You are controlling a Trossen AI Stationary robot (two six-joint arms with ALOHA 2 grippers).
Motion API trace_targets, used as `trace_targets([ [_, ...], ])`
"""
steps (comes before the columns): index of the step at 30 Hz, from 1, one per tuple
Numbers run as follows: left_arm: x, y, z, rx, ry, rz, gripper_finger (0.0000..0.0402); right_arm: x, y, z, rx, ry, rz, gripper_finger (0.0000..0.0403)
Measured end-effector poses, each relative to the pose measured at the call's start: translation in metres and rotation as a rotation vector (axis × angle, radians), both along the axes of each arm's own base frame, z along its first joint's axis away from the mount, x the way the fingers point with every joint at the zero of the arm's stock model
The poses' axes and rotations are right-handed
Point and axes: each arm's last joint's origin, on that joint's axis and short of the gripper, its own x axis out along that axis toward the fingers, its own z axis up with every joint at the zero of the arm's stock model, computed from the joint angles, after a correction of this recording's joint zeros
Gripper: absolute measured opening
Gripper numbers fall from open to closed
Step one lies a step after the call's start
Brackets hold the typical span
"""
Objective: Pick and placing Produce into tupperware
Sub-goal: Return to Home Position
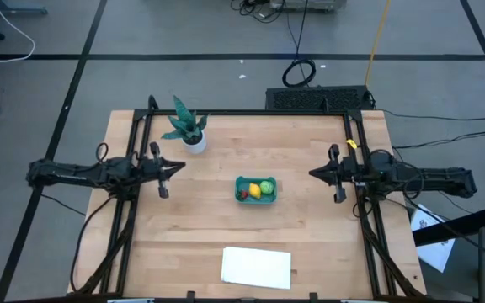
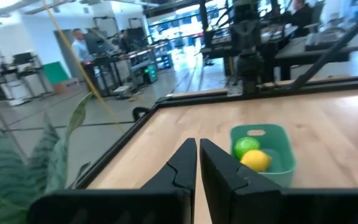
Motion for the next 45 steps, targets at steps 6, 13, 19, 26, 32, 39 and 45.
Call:
trace_targets([
  [6, -0.009, -0.001, 0.0, -0.023, -0.02, -0.038, 0.0026, -0.005, 0.0, 0.003, -0.013, -0.031, 0.002, 0.0],
  [13, -0.019, -0.002, -0.001, -0.033, -0.032, -0.058, 0.0026, -0.011, 0.003, 0.005, -0.029, -0.067, 0.062, 0.0],
  [19, -0.021, -0.004, -0.003, -0.024, -0.016, -0.088, 0.0026, -0.015, 0.003, 0.004, -0.047, -0.055, 0.06, 0.0],
  [26, -0.021, -0.009, -0.003, -0.009, -0.007, -0.193, 0.0026, -0.019, 0.003, 0.001, -0.04, -0.071, 0.058, 0.0],
  [32, -0.021, -0.01, -0.003, -0.017, -0.006, -0.218, 0.0026, -0.019, 0.003, -0.019, -0.021, -0.077, 0.048, 0.0],
  [39, -0.021, -0.009, -0.003, -0.036, -0.009, -0.202, 0.0026, -0.017, 0.003, -0.026, -0.018, -0.114, 0.062, 0.0],
  [45, -0.021, -0.008, -0.007, -0.052, 0.028, -0.163, 0.0026, -0.018, 0.005, -0.026, -0.033, -0.119, 0.117, 0.0],
])
